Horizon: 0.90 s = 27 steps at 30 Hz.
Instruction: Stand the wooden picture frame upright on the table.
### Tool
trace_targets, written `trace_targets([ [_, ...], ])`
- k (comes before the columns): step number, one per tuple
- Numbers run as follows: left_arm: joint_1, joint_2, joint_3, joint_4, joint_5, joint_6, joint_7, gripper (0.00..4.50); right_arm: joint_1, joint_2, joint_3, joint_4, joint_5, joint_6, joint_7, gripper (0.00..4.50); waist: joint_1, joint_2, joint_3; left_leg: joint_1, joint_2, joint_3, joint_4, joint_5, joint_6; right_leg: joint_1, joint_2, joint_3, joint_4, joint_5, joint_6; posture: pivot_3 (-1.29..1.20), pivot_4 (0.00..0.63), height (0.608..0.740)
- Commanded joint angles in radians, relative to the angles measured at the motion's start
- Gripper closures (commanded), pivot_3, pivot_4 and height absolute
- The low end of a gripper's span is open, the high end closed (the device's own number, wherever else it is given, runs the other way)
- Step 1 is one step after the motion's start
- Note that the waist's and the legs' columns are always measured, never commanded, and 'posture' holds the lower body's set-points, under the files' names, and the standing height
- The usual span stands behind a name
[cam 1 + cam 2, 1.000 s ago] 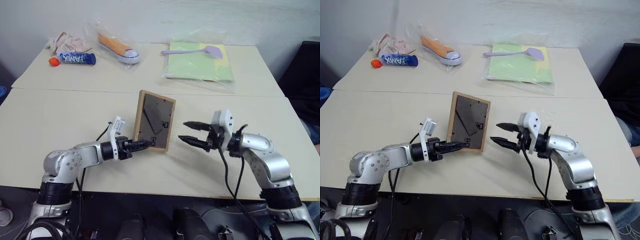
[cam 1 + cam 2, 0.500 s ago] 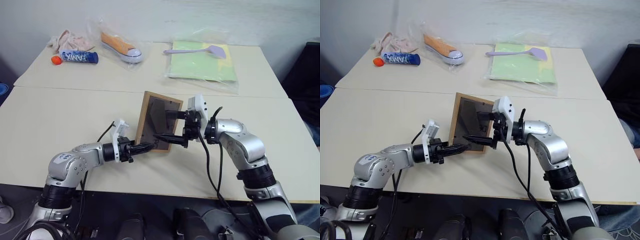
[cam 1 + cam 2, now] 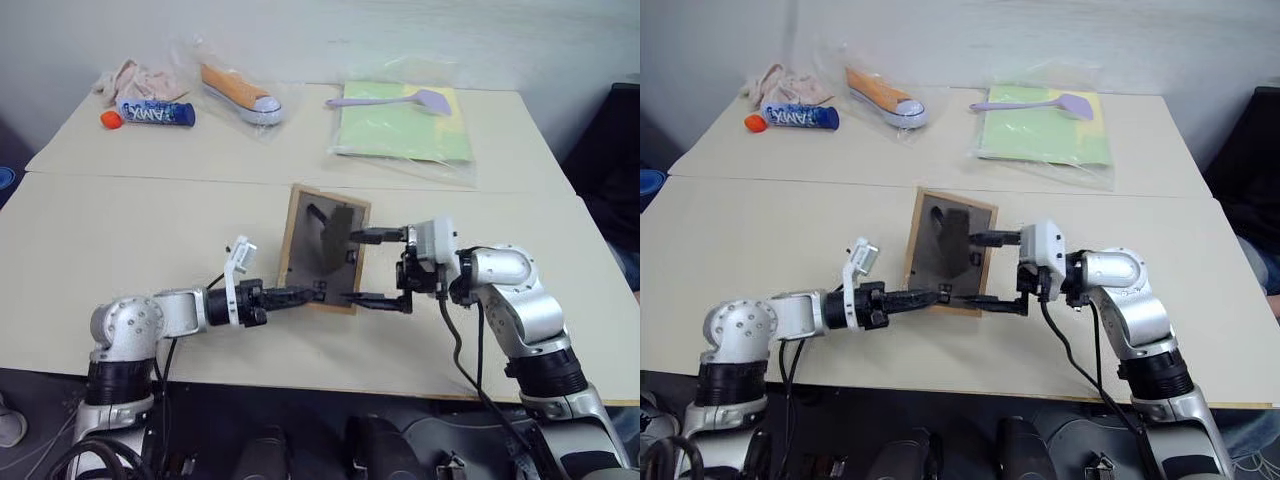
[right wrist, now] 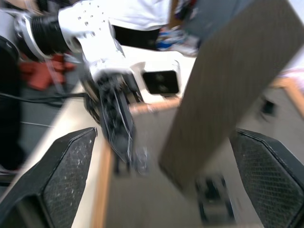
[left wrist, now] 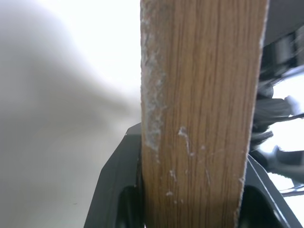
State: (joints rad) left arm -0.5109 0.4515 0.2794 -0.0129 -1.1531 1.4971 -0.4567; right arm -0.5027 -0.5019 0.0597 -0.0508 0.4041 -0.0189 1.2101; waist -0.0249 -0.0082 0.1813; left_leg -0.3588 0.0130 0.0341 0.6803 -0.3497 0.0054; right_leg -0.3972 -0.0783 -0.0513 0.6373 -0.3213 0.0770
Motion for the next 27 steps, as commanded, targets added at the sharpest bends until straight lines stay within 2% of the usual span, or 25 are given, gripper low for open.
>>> trace_targets([
  [1,-0.095,0.001,0.119,0.184,-0.221,0.111,0.115,3.19,-0.016,-0.037,-0.088,0.041,-0.010,-0.147,0.007,0.01,0.000,0.000,0.000,0.000,0.000,0.000,0.000,0.000,0.000,0.000,0.000,0.000,0.001,0.000,0.000,0.00,0.150,0.740],
  [4,-0.130,0.142,-0.022,0.347,-0.434,0.117,0.185,3.19,-0.027,-0.064,-0.098,0.130,-0.106,-0.410,0.027,0.01,-0.001,-0.002,0.001,0.000,0.000,0.000,0.001,0.000,0.000,0.000,0.000,-0.001,0.001,0.000,0.000,0.00,0.150,0.740],
  [7,-0.136,0.203,-0.111,0.385,-0.577,0.117,0.239,3.19,-0.057,-0.060,-0.056,0.246,-0.250,-0.677,-0.024,0.01,-0.007,-0.002,0.001,0.001,0.000,0.001,-0.001,0.000,0.000,0.000,0.000,0.001,0.001,0.000,0.000,0.00,0.150,0.740],
  [10,-0.144,0.277,-0.236,0.390,-0.700,0.117,0.260,3.19,-0.112,-0.018,-0.037,0.386,-0.457,-0.927,-0.182,0.01,-0.008,-0.002,0.002,0.001,0.001,0.001,0.000,0.000,-0.001,0.000,0.000,0.001,0.000,0.000,0.000,0.00,0.150,0.740],
  [13,-0.146,0.308,-0.316,0.376,-0.801,0.091,0.284,3.19,-0.160,0.021,-0.030,0.493,-0.608,-1.057,-0.340,0.01,-0.007,-0.002,0.002,0.002,0.001,0.000,0.000,0.001,-0.002,0.000,0.000,0.001,0.000,0.000,0.000,0.00,0.150,0.740],
  [16,-0.149,0.318,-0.353,0.362,-0.819,0.073,0.271,3.19,-0.193,0.036,-0.005,0.569,-0.752,-1.122,-0.474,0.01,-0.006,-0.002,0.002,0.002,0.001,0.000,0.001,0.001,-0.002,0.000,0.000,0.001,0.000,0.000,0.000,0.00,0.150,0.740],
  [19,-0.155,0.322,-0.365,0.347,-0.819,0.063,0.247,3.19,-0.205,0.032,0.041,0.632,-0.820,-1.153,-0.556,0.61,-0.004,-0.002,0.002,0.001,0.000,0.000,0.001,0.001,-0.002,0.000,0.000,0.001,0.000,0.000,0.000,0.00,0.150,0.740],
  [25,-0.154,0.341,-0.376,0.328,-0.819,0.053,0.216,3.19,-0.233,0.023,0.072,0.693,-0.901,-1.160,-0.729,2.68,-0.007,-0.002,0.002,0.001,0.000,0.000,0.001,0.002,-0.003,0.000,0.001,0.001,0.001,0.000,0.000,0.00,0.150,0.740],
  [27,-0.131,0.339,-0.357,0.269,-0.819,0.012,0.241,3.19,-0.236,0.021,0.075,0.694,-0.913,-1.165,-0.779,2.82,-0.009,-0.002,0.002,0.001,0.001,0.000,0.001,0.002,-0.003,0.000,0.001,0.001,0.001,0.000,0.000,0.00,0.150,0.740],
])
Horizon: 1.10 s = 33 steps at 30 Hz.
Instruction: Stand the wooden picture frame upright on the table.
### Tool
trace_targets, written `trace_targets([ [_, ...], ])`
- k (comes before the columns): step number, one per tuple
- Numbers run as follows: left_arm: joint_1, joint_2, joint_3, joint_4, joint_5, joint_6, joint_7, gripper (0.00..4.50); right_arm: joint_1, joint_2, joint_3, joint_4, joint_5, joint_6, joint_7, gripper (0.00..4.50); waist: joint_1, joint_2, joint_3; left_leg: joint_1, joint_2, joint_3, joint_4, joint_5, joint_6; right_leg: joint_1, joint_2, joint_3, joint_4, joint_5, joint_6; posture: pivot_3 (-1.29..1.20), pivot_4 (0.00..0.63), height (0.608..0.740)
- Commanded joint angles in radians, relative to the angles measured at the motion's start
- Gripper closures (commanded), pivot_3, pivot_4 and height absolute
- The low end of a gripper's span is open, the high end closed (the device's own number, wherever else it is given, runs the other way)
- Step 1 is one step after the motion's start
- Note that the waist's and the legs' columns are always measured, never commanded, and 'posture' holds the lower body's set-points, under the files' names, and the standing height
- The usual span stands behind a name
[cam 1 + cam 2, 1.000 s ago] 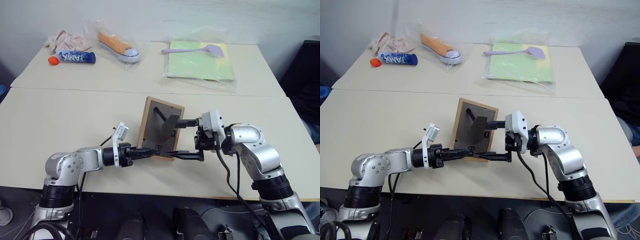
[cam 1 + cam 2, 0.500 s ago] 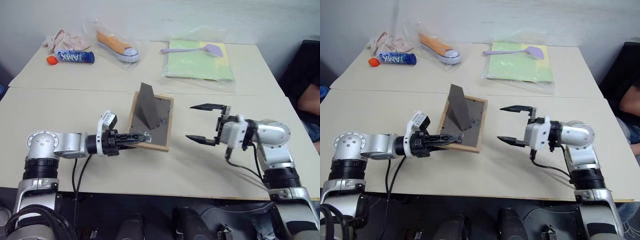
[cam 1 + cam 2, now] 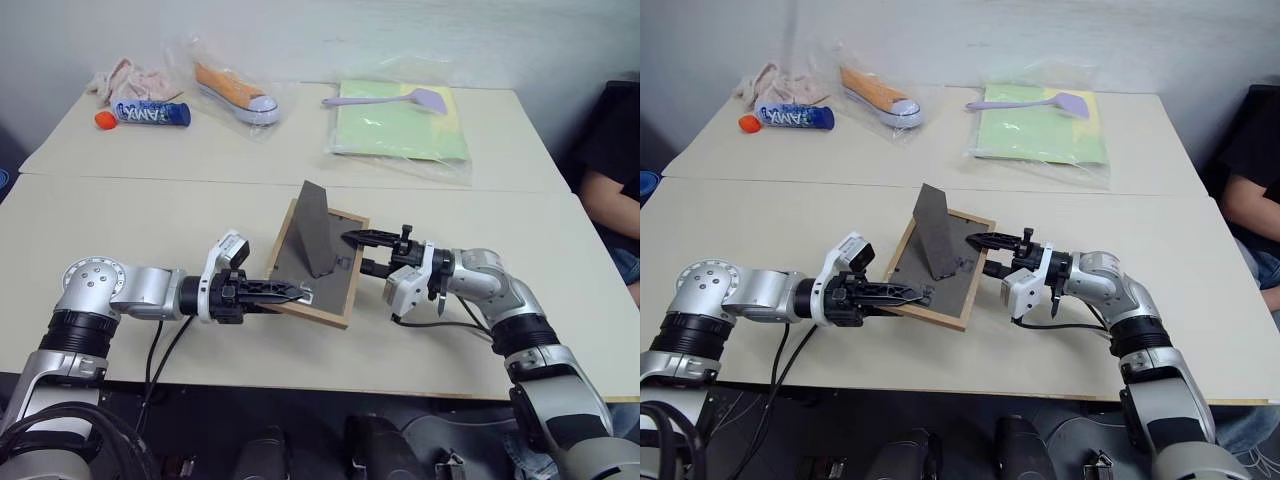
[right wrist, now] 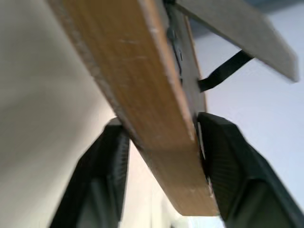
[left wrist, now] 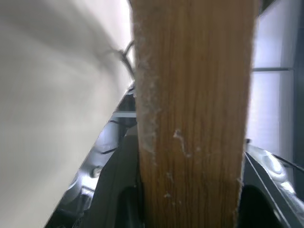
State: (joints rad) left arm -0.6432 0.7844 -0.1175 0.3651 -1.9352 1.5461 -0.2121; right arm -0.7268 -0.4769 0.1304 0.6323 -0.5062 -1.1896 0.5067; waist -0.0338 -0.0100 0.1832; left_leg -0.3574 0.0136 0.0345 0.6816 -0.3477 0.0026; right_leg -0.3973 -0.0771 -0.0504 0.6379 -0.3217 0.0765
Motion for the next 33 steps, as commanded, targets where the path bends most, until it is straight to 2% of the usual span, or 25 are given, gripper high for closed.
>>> trace_targets([
  [1,0.014,0.006,0.050,-0.142,-0.037,-0.057,0.006,3.19,-0.012,-0.008,0.005,0.008,-0.012,-0.002,-0.100,2.82,0.000,0.000,0.000,0.000,0.000,0.000,0.000,0.000,0.000,0.000,0.000,0.000,0.000,0.000,0.000,0.00,0.150,0.740],
  [2,0.029,0.011,0.051,-0.180,-0.037,-0.080,0.036,3.19,-0.011,-0.008,0.011,0.006,-0.008,0.003,-0.110,2.82,-0.001,0.000,0.000,0.000,0.000,0.000,0.000,0.000,0.000,0.000,0.000,0.000,0.000,0.000,0.000,0.00,0.150,0.740],
  [4,0.057,0.004,0.072,-0.225,-0.037,-0.133,0.113,2.46,-0.008,-0.012,0.015,-0.005,-0.015,0.001,-0.145,2.82,0.000,0.000,0.000,0.000,0.000,0.000,0.000,0.000,0.000,0.000,0.000,0.000,0.000,0.000,0.000,0.00,0.150,0.740],
  [7,0.097,0.023,0.151,-0.271,-0.037,-0.153,0.068,1.53,-0.007,-0.019,0.022,-0.020,0.003,0.015,-0.171,3.21,0.001,0.000,0.000,0.000,0.000,0.000,0.000,0.000,0.000,0.000,-0.001,0.000,-0.001,0.000,0.000,0.00,0.150,0.740],
  [9,0.141,0.052,0.228,-0.283,-0.037,-0.189,0.096,0.93,-0.006,-0.029,0.027,-0.034,0.017,0.020,-0.184,3.26,-0.003,0.000,0.000,0.000,0.000,0.000,0.000,0.000,0.000,0.000,0.000,0.000,-0.001,0.000,0.000,0.00,0.150,0.740],
  [12,0.210,0.124,0.310,-0.307,-0.037,-0.222,0.103,0.89,-0.002,-0.040,0.038,-0.046,0.045,0.027,-0.188,3.26,-0.010,0.001,0.000,0.000,0.001,0.000,0.000,0.000,0.000,0.000,0.000,0.000,-0.001,0.000,-0.001,0.00,0.150,0.740],
  [14,0.296,0.172,0.399,-0.385,0.089,-0.254,0.035,0.89,0.011,-0.044,0.043,-0.057,0.088,0.051,-0.174,3.26,-0.012,0.001,0.001,0.000,0.001,0.000,-0.001,0.000,0.000,0.000,0.000,0.000,-0.001,0.000,-0.001,0.00,0.150,0.740],
  [15,0.347,0.171,0.461,-0.429,0.198,-0.329,-0.036,0.89,0.023,-0.051,0.046,-0.068,0.118,0.057,-0.163,3.26,-0.012,0.001,0.001,0.000,0.001,0.000,-0.001,0.000,0.000,0.000,0.000,0.000,-0.001,-0.001,-0.001,0.00,0.150,0.740],
  [17,0.457,0.204,0.497,-0.544,0.456,-0.490,-0.259,0.89,0.062,-0.056,0.070,-0.098,0.281,0.117,-0.080,3.26,-0.012,0.004,0.002,0.000,0.000,0.000,-0.002,0.000,0.000,0.000,-0.001,0.000,-0.002,-0.001,-0.001,0.00,0.150,0.740],
  [18,0.489,0.188,0.507,-0.588,0.568,-0.603,-0.358,0.89,0.080,-0.056,0.073,-0.121,0.361,0.154,-0.043,3.26,-0.011,0.004,0.002,0.000,0.000,0.000,-0.003,0.000,0.000,0.000,0.000,0.000,-0.002,-0.001,-0.001,0.00,0.150,0.740],
  [20,0.528,0.167,0.456,-0.618,0.839,-0.871,-0.478,0.89,0.161,-0.049,0.092,-0.266,0.682,0.422,0.155,3.26,0.003,0.004,0.003,0.000,0.000,0.000,-0.002,0.000,0.000,0.000,0.000,-0.001,-0.003,-0.001,-0.001,0.00,0.150,0.740],
  [21,0.534,0.149,0.439,-0.624,0.922,-0.960,-0.529,0.72,0.212,-0.049,0.089,-0.372,0.873,0.612,0.238,3.26,0.011,0.004,0.003,0.000,0.000,0.000,-0.002,0.000,0.000,0.001,0.000,-0.001,-0.003,-0.001,-0.001,0.00,0.150,0.740],
  [23,0.528,0.126,0.408,-0.621,1.026,-1.053,-0.591,0.35,0.285,-0.068,0.067,-0.540,1.142,0.932,0.327,3.26,0.019,0.005,0.003,0.000,0.001,-0.001,-0.002,0.000,0.000,0.002,-0.001,-0.002,-0.004,-0.001,-0.001,0.00,0.150,0.740],
  [24,0.520,0.111,0.393,-0.617,1.067,-1.089,-0.610,0.01,0.312,-0.085,0.056,-0.593,1.224,1.058,0.355,3.26,0.019,0.006,0.003,0.000,0.001,-0.002,-0.002,0.000,0.001,0.002,-0.001,-0.001,-0.004,-0.001,-0.001,0.00,0.150,0.740],
  [25,0.511,0.096,0.381,-0.611,1.101,-1.115,-0.619,0.00,0.333,-0.106,0.050,-0.630,1.288,1.180,0.372,3.26,0.020,0.006,0.004,0.000,0.001,-0.002,-0.002,-0.001,0.002,0.002,-0.002,-0.001,-0.004,-0.001,-0.001,0.00,0.150,0.740],
  [28,0.497,0.059,0.364,-0.605,1.146,-1.145,-0.645,0.00,0.370,-0.119,0.015,-0.644,1.392,1.419,0.381,3.26,0.019,0.007,0.004,0.000,0.001,-0.002,-0.004,-0.002,0.003,0.002,-0.003,-0.002,-0.006,-0.001,-0.001,0.00,0.150,0.740],
  [31,0.498,0.039,0.364,-0.595,1.169,-1.144,-0.666,0.00,0.373,-0.079,-0.015,-0.583,1.343,1.451,0.396,3.26,0.012,0.007,0.004,0.000,0.001,-0.002,-0.007,-0.002,0.004,0.001,-0.003,-0.002,-0.008,-0.001,-0.001,0.00,0.150,0.740],
  [33,0.499,0.029,0.366,-0.590,1.184,-1.146,-0.674,0.00,0.374,-0.052,-0.016,-0.517,1.271,1.409,0.426,3.26,0.006,0.007,0.004,0.000,0.001,-0.001,-0.010,-0.002,0.004,0.001,-0.003,-0.002,-0.009,0.000,-0.001,0.00,0.150,0.740],
])
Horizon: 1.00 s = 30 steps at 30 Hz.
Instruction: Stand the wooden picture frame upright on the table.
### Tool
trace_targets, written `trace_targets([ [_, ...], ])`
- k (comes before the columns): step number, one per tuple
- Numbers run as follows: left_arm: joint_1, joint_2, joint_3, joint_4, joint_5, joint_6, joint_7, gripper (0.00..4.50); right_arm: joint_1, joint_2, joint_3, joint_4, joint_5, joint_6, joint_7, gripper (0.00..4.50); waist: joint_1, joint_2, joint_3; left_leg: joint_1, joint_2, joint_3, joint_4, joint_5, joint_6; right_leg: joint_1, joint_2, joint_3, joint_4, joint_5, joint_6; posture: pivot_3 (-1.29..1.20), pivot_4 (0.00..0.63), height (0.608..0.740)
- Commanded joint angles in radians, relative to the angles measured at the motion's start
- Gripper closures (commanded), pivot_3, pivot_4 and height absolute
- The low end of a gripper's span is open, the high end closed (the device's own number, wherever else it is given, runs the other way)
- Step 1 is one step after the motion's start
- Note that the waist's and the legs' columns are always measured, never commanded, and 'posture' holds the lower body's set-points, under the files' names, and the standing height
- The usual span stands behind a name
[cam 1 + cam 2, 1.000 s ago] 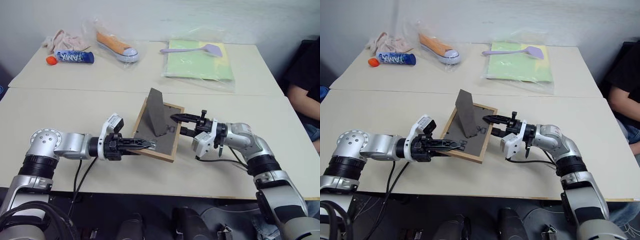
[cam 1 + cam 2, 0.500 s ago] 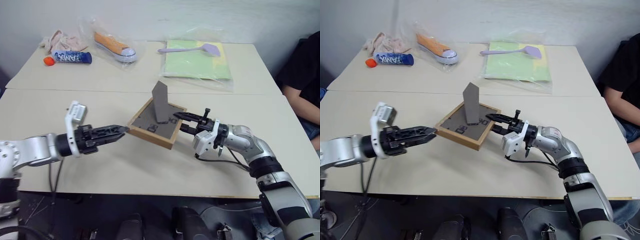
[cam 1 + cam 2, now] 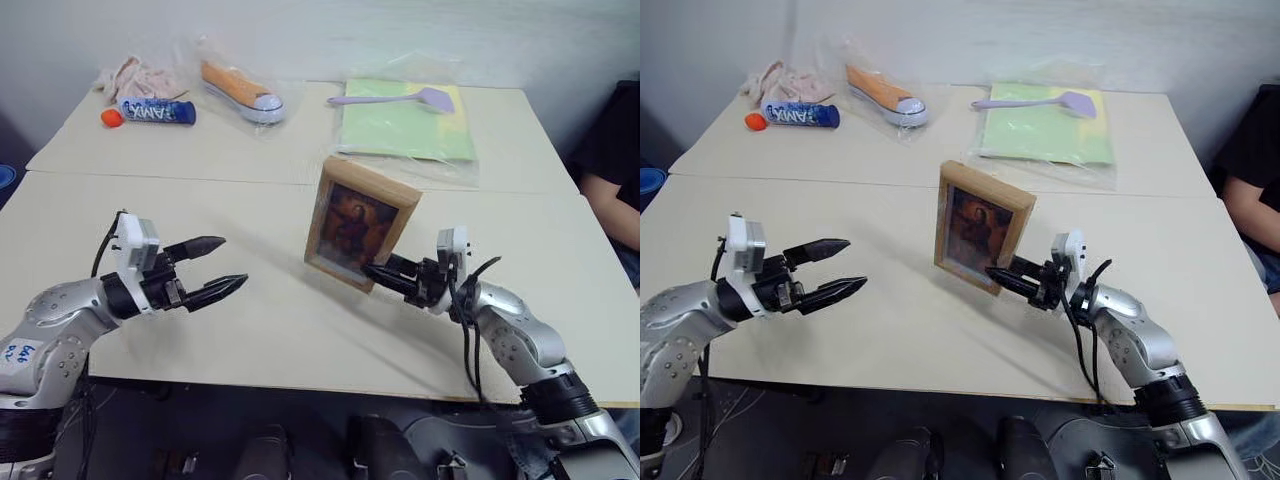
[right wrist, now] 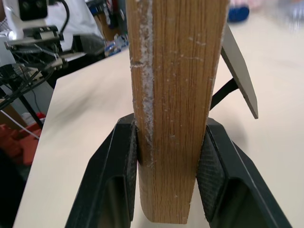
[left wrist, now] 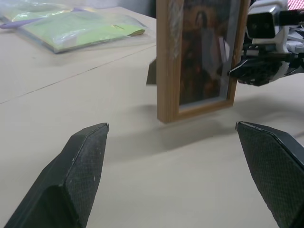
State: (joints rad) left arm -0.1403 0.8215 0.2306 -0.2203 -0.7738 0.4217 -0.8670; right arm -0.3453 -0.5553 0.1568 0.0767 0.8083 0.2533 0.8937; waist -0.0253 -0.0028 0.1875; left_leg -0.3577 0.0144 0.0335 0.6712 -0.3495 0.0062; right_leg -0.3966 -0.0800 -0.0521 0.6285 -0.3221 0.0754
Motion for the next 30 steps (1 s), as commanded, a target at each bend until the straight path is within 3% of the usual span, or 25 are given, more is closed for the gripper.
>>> trace_targets([
  [1,-0.006,-0.011,0.019,-0.002,0.029,-0.022,-0.023,0.00,-0.006,0.038,-0.041,0.072,-0.079,-0.056,0.060,3.26,-0.003,0.000,0.000,0.000,0.000,0.000,-0.002,0.000,0.000,0.000,0.000,0.000,-0.001,0.000,0.000,0.00,0.150,0.740],
  [12,0.013,0.008,0.041,0.048,0.134,-0.070,-0.101,0.00,0.012,0.090,-0.073,0.168,-0.233,-0.125,0.157,3.26,-0.003,-0.001,0.000,0.004,0.000,0.001,-0.003,0.001,-0.001,0.003,0.001,0.001,0.000,0.001,0.001,0.00,0.150,0.740],
  [21,0.170,0.021,0.070,0.132,0.324,-0.298,-0.148,0.00,0.135,-0.046,-0.166,-0.034,-0.290,-0.207,0.263,0.18,-0.002,0.000,0.000,0.001,0.000,0.002,-0.005,0.001,-0.001,-0.001,0.000,0.000,-0.002,0.000,0.001,0.00,0.150,0.740],
  [27,0.318,0.019,0.151,0.190,0.384,-0.413,-0.160,0.00,0.238,-0.178,-0.290,-0.001,-0.400,-0.529,0.354,0.04,-0.002,0.000,0.000,0.002,0.000,0.002,-0.006,0.000,0.000,0.000,0.000,0.001,-0.002,0.000,0.001,0.00,0.150,0.740],
  [30,0.369,0.007,0.187,0.191,0.388,-0.433,-0.148,0.00,0.254,-0.209,-0.320,0.050,-0.409,-0.571,0.375,0.04,-0.003,0.000,0.000,0.004,0.000,0.003,-0.006,0.000,0.000,0.002,0.000,0.001,-0.002,0.000,0.001,0.00,0.150,0.740],
])
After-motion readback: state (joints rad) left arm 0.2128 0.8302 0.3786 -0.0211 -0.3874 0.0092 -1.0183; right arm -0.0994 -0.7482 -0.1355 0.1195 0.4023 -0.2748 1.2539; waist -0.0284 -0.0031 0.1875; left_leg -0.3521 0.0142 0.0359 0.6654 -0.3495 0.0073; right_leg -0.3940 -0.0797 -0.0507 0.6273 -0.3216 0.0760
